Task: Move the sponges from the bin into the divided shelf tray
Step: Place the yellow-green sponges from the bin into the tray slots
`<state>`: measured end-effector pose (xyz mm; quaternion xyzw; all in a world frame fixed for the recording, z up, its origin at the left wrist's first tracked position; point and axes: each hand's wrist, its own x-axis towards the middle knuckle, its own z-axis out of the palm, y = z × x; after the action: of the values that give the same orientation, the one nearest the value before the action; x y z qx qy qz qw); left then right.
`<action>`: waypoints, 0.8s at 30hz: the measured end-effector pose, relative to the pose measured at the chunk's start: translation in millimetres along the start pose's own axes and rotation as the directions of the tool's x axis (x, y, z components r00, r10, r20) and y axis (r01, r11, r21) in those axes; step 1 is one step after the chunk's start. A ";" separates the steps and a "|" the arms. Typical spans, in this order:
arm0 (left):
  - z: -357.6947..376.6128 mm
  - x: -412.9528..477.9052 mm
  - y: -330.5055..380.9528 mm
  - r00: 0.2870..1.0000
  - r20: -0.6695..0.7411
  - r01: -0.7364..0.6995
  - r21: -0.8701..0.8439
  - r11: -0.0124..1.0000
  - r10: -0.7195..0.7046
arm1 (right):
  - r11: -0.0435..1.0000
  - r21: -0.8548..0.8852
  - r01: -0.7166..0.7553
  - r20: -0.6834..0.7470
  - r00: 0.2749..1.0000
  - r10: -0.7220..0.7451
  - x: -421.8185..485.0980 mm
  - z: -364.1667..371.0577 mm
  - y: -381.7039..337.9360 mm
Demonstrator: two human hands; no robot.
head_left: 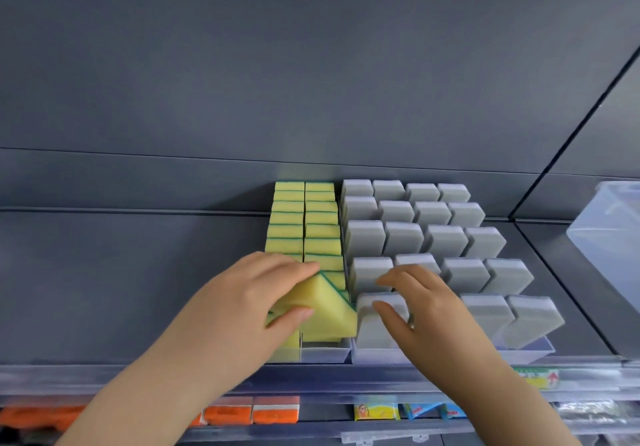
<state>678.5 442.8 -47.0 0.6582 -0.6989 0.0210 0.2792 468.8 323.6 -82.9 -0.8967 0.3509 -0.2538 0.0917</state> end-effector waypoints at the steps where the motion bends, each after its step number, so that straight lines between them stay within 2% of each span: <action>1: 4.4 1.4 1.6 1.000 0.011 -0.009 0.034 0.999 0.008 | 1.000 0.001 0.001 0.004 1.000 -0.001 -3.6 -1.2 1.1; 8: 31.6 8.9 15.9 0.996 0.075 -0.064 0.135 0.989 0.054 | 0.999 -0.024 0.046 -0.013 0.999 -0.046 -21.3 4.4 3.9; 13: 50.3 9.8 18.7 0.997 0.024 -0.077 0.143 0.987 0.074 | 0.997 -0.030 0.071 -0.026 0.997 -0.072 -24.4 9.2 4.1; 18: 61.5 3.3 16.5 0.996 0.078 -0.054 0.149 0.987 0.043 | 0.991 -0.069 0.115 -0.057 0.991 -0.119 -22.6 11.5 3.7; 21: 73.1 -3.0 15.0 0.994 0.105 -0.038 0.107 0.994 0.026 | 0.988 -0.065 0.142 -0.064 0.987 -0.146 -22.1 14.0 0.5; 24: 77.3 -4.2 14.4 0.989 0.142 0.048 0.021 0.999 -0.050 | 0.985 -0.055 0.162 -0.056 0.985 -0.165 -22.0 17.9 -2.1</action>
<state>637.0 417.8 -109.1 0.6774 -0.7004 -0.0269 0.2234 465.6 339.7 -106.0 -0.9164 0.2849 -0.2786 0.0372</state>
